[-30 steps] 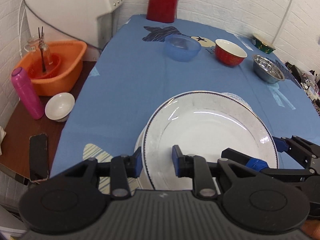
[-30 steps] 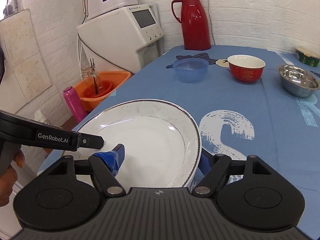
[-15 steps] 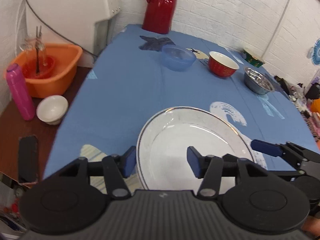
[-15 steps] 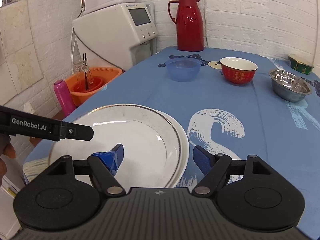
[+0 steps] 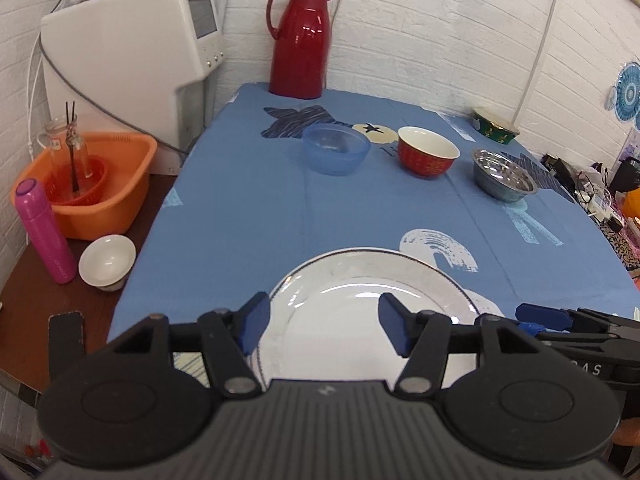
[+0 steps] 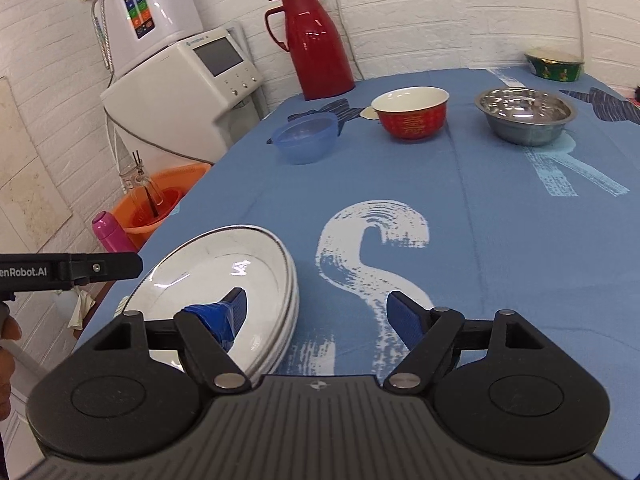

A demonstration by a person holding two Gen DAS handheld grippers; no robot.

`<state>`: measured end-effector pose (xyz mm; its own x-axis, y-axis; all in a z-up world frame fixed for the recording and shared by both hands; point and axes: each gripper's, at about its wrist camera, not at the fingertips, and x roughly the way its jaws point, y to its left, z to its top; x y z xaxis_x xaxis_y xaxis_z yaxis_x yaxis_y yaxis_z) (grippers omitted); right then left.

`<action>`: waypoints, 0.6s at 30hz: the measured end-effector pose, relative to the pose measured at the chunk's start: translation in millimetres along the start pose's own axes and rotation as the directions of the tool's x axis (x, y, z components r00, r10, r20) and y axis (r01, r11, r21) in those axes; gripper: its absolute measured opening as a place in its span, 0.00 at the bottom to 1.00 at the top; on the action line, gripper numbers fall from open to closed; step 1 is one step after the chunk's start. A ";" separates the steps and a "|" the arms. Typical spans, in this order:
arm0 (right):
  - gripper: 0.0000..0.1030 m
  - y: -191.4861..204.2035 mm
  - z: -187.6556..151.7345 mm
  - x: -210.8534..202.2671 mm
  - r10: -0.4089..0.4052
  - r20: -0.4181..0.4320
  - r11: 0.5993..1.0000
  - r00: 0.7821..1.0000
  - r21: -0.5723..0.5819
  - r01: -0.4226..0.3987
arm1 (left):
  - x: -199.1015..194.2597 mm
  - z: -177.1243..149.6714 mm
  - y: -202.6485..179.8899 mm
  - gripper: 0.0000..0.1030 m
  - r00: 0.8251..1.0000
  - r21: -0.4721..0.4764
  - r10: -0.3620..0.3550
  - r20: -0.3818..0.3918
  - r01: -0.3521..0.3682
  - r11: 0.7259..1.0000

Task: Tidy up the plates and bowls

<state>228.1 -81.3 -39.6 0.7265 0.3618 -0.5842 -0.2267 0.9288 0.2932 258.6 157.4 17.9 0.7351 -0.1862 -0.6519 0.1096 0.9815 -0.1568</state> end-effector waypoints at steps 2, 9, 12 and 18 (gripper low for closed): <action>0.62 -11.1 2.7 -2.7 -0.008 -0.002 1.000 1.000 0.030 0.009 | 3.8 2.2 -11.8 0.61 1.000 0.013 -0.014 -0.004 0.014 1.000; 0.62 -58.9 12.2 -8.4 -0.126 -0.055 0.982 0.991 0.131 0.132 | 28.1 11.8 -56.6 0.64 0.996 0.037 -0.071 -0.047 0.073 0.997; 0.62 -84.8 13.0 -15.5 -0.146 -0.031 0.978 0.989 0.148 0.149 | 45.4 16.0 -78.3 0.64 0.993 0.056 -0.083 -0.082 0.087 0.995; 0.62 -137.0 35.9 -11.9 -0.202 -0.051 0.972 0.978 0.113 0.206 | 90.1 45.0 -120.4 0.64 0.978 0.060 -0.130 -0.166 0.142 0.988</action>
<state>273.7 -215.7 -45.7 0.7230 0.1707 -0.6694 0.0031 0.9682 0.2502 341.7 24.5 11.4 0.5936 -0.3171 -0.7397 0.2528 0.9460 -0.2027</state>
